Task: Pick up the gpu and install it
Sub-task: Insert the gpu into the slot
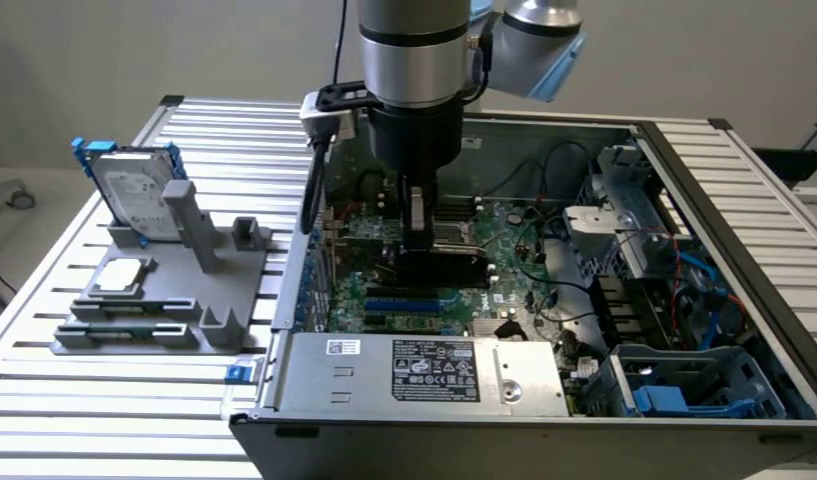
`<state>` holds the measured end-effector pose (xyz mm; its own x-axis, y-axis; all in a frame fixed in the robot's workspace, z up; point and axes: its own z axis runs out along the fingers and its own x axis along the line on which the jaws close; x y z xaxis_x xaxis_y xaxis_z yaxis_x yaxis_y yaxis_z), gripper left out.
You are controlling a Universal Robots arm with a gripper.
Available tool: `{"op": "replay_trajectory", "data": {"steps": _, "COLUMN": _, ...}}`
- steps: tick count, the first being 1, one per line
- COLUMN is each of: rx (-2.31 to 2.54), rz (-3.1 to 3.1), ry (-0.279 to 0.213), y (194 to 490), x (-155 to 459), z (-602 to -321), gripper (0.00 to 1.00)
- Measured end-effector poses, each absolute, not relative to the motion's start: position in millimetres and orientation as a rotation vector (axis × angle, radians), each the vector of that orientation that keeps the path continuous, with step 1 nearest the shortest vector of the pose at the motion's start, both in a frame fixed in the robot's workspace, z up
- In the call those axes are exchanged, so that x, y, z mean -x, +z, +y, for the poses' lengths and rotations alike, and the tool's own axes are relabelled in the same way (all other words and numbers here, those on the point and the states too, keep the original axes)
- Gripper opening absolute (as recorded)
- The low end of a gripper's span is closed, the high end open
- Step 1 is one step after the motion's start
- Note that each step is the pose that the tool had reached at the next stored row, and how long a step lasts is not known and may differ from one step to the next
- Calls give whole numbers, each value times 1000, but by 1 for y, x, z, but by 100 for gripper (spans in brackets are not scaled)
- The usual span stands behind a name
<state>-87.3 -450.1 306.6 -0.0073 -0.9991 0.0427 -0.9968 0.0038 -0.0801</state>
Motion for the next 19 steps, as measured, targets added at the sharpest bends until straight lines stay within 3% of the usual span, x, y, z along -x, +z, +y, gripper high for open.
{"op": "replay_trajectory", "data": {"steps": 19, "rx": 2198, "rz": 2209, "ry": -142, "y": 285, "x": 93, "z": -451, "gripper": 26}}
